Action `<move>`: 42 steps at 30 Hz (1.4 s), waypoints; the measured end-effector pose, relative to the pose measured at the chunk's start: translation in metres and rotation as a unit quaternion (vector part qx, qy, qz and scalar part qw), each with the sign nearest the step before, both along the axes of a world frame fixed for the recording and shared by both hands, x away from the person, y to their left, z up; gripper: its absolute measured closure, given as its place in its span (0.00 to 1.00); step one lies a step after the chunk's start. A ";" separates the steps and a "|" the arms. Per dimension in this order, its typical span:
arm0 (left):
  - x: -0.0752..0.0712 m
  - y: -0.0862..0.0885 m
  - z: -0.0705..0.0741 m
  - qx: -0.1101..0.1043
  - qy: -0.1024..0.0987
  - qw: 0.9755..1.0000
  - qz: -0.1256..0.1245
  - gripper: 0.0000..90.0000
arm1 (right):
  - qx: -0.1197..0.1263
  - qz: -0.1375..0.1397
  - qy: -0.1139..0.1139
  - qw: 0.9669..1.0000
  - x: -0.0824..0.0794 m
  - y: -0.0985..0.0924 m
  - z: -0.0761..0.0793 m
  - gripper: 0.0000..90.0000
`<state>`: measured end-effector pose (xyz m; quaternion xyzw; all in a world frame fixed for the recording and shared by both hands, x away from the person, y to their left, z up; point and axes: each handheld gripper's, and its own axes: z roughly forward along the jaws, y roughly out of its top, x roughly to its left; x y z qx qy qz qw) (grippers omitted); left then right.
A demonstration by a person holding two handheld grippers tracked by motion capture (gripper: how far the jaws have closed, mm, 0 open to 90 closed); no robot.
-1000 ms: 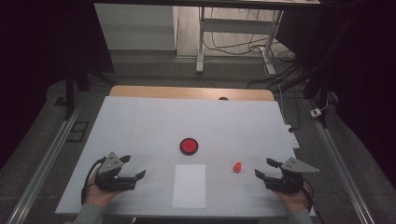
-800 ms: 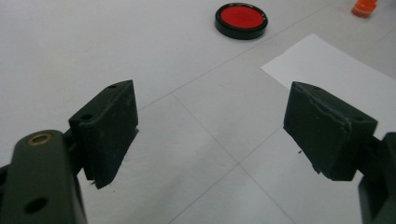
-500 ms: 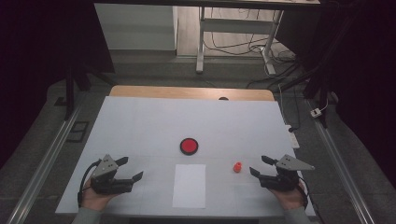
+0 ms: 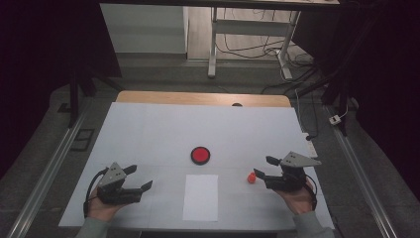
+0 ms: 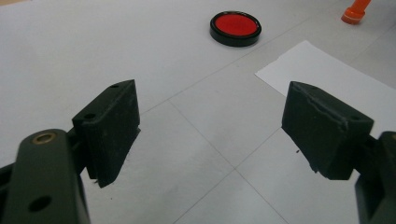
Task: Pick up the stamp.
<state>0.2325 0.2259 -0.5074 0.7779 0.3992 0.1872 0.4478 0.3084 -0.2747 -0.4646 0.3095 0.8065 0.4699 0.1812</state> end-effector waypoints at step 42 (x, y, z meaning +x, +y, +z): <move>0.004 -0.006 -0.007 0.026 0.015 0.999 -0.012 0.22 | -0.069 0.019 0.035 0.997 0.009 0.022 -0.045 0.81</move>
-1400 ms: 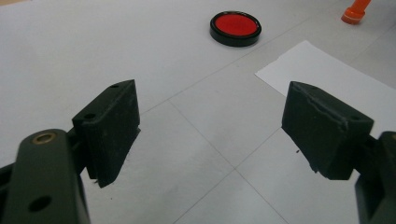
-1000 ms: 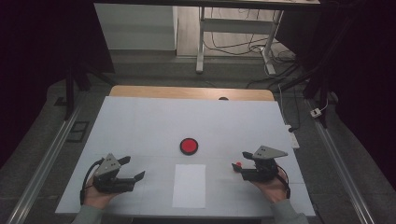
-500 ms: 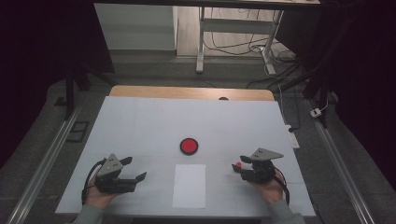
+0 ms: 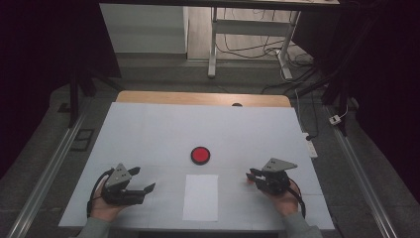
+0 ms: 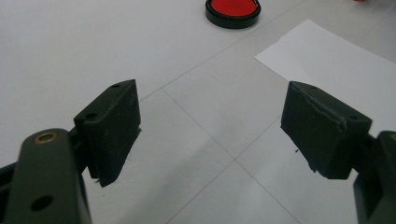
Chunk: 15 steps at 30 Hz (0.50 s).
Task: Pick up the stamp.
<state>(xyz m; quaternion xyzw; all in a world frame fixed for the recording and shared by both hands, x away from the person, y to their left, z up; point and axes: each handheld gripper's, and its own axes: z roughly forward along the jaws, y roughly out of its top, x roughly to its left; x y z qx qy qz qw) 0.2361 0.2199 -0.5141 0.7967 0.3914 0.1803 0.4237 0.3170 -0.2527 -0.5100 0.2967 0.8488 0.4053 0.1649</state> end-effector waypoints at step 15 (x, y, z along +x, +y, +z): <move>-0.003 0.007 0.000 -0.005 -0.004 1.000 0.016 0.23 | 0.034 -0.006 -0.022 0.999 -0.003 -0.001 0.011 0.81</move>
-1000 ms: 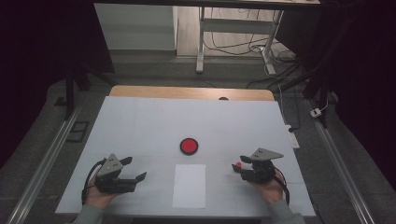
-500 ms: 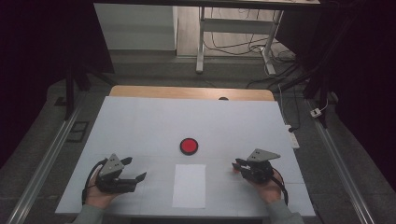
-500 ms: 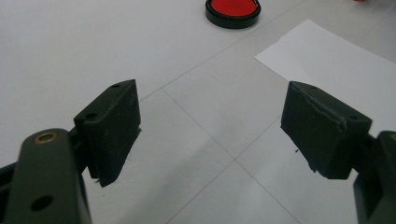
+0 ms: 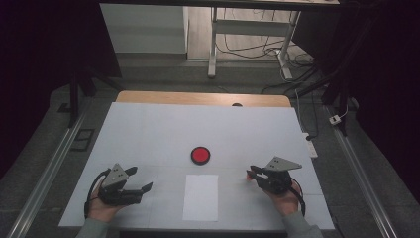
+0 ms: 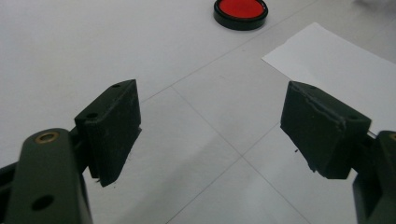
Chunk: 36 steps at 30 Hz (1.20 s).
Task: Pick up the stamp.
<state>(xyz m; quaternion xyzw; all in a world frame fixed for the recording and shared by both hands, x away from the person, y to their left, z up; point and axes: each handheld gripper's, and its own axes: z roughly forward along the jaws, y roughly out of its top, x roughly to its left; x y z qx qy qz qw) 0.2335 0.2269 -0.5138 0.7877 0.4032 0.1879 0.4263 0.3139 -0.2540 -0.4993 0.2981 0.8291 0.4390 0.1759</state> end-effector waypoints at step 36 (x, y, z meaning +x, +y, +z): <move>0.001 -0.003 0.000 0.001 -0.004 1.000 -0.009 0.23 | 0.095 0.013 -0.039 0.995 -0.009 0.008 0.031 0.81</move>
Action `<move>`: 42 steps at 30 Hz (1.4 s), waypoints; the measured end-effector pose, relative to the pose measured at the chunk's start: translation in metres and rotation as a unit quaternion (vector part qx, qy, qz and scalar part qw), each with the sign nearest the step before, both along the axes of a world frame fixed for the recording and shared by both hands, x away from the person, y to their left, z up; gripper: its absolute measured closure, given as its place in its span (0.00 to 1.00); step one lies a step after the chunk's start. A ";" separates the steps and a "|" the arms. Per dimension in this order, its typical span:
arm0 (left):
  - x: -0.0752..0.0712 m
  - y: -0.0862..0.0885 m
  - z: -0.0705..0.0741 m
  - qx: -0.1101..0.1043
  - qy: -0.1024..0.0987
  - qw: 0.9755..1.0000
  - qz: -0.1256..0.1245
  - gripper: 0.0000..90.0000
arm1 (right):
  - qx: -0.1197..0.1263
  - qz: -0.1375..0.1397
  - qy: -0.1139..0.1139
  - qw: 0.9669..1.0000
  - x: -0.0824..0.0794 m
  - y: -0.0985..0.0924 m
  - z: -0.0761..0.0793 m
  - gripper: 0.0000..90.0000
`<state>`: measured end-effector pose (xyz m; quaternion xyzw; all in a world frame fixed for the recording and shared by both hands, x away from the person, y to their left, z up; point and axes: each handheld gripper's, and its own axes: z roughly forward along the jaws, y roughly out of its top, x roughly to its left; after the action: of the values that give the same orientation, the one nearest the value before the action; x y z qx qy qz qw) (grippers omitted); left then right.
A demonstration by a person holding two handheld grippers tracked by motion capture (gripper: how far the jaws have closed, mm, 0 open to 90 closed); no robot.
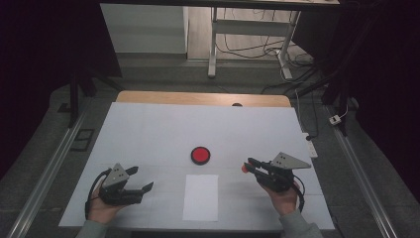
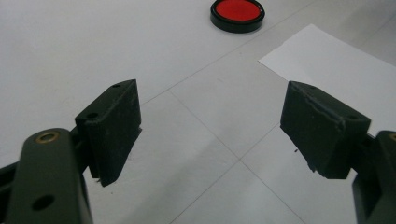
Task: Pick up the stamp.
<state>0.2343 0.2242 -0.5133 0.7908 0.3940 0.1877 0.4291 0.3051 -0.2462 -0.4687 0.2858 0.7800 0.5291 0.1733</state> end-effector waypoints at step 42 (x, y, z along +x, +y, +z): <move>-0.008 -0.001 0.000 -0.006 0.003 1.000 -0.001 0.23 | 0.006 0.086 -0.002 0.996 -0.013 0.066 0.000 0.81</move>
<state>0.2259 0.2232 -0.5132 0.7891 0.3953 0.1826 0.4333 0.2923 -0.1798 -0.4683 0.2182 0.7979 0.5474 0.1269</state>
